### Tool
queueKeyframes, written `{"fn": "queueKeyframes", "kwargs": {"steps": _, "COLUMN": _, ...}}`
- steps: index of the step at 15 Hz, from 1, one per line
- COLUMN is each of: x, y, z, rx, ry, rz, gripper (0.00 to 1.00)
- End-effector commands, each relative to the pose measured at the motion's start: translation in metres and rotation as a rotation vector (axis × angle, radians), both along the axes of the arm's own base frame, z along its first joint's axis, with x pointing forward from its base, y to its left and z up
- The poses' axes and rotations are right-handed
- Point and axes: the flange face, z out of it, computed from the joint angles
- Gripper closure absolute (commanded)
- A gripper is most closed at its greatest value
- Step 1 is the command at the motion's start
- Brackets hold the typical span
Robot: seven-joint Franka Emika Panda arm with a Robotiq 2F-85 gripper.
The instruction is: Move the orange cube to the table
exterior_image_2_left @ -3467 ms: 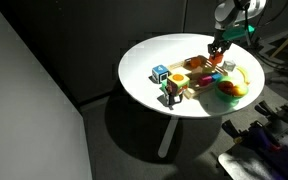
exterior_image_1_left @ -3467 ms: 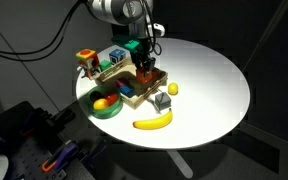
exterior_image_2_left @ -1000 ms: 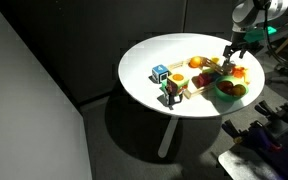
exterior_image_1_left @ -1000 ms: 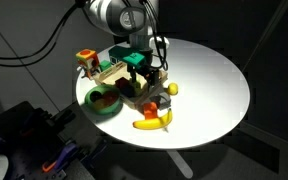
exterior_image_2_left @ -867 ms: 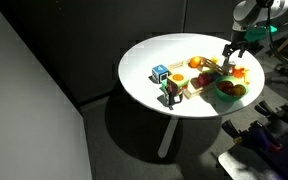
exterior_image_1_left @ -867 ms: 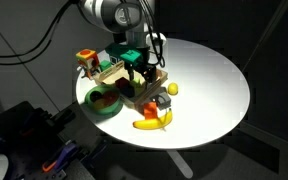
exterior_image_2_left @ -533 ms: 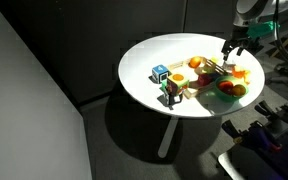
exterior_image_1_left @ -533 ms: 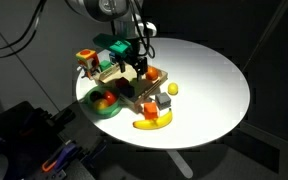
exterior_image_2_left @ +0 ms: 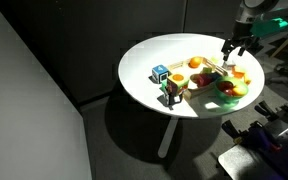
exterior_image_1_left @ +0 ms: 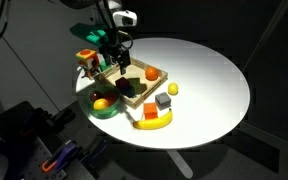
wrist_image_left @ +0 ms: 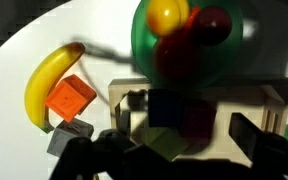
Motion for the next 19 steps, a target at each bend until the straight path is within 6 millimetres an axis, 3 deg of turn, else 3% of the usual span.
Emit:
{"fn": "queueKeyframes", "kwargs": {"steps": 1, "x": -0.022, "y": 0.017, "z": 0.015, "rx": -0.04, "ry": -0.014, "rz": -0.066, "gripper": 0.0}}
{"fn": "queueKeyframes", "kwargs": {"steps": 9, "x": -0.052, "y": 0.032, "z": 0.032, "rx": -0.085, "ry": 0.064, "rz": -0.073, "gripper": 0.0}}
{"fn": "queueKeyframes", "kwargs": {"steps": 19, "x": -0.05, "y": 0.037, "z": 0.031, "rx": -0.073, "ry": 0.088, "rz": -0.064, "gripper": 0.0}}
